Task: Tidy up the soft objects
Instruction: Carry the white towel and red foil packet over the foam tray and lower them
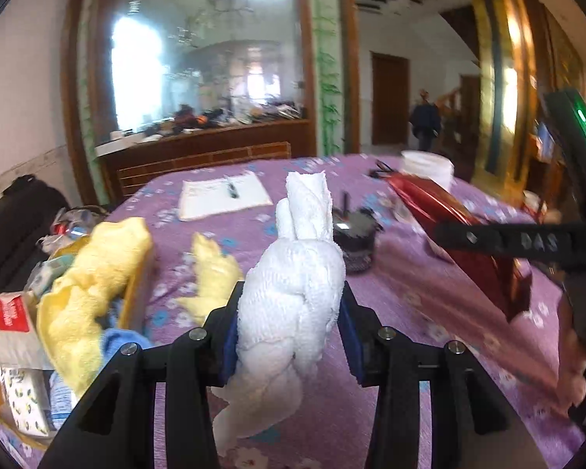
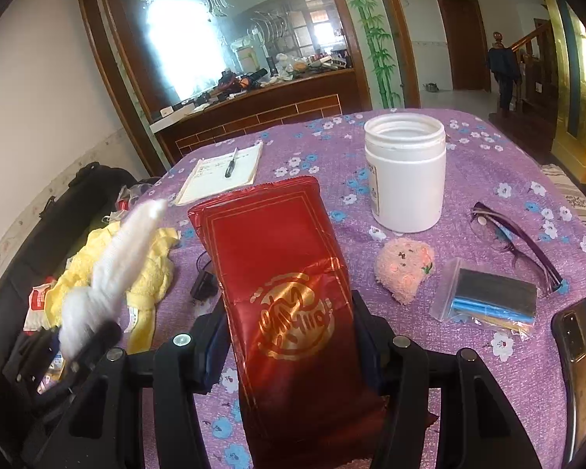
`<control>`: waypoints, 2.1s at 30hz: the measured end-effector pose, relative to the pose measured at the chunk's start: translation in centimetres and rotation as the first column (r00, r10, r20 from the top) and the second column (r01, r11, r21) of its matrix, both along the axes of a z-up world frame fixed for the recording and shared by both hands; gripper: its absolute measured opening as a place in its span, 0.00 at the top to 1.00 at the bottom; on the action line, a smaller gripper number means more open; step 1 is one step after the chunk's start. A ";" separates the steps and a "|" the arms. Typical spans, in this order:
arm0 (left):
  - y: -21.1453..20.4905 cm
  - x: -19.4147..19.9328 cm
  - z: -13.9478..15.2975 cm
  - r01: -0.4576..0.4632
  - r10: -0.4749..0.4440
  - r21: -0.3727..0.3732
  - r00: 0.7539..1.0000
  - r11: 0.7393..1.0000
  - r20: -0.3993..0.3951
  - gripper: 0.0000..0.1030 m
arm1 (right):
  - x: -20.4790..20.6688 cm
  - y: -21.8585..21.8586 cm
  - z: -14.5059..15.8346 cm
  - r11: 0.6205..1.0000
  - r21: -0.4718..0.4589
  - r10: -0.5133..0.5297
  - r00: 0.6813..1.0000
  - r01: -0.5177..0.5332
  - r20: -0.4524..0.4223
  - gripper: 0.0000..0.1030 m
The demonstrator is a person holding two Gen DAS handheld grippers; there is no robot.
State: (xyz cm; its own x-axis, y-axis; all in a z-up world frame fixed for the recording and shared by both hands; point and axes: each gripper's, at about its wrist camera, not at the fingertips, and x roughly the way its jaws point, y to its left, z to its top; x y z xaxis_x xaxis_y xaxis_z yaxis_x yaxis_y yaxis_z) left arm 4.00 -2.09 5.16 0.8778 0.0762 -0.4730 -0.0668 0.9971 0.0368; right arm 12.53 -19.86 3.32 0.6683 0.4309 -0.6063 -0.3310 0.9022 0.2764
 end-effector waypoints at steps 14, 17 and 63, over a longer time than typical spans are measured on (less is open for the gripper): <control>3.0 -0.4 0.7 -0.155 0.156 -0.028 0.988 0.987 0.019 0.59 | -3.5 6.0 -0.9 0.975 -0.132 0.186 0.982 -0.179 0.044 0.42; 3.2 -1.2 1.2 -0.176 0.177 -0.014 0.984 0.984 0.034 0.59 | -4.2 6.9 -1.2 0.965 -0.150 0.223 0.974 -0.214 0.047 0.42; 19.0 -12.6 3.7 -0.458 0.469 -0.123 0.879 0.880 0.084 0.58 | -8.9 21.8 6.4 0.895 -0.043 0.446 0.890 -0.444 0.094 0.41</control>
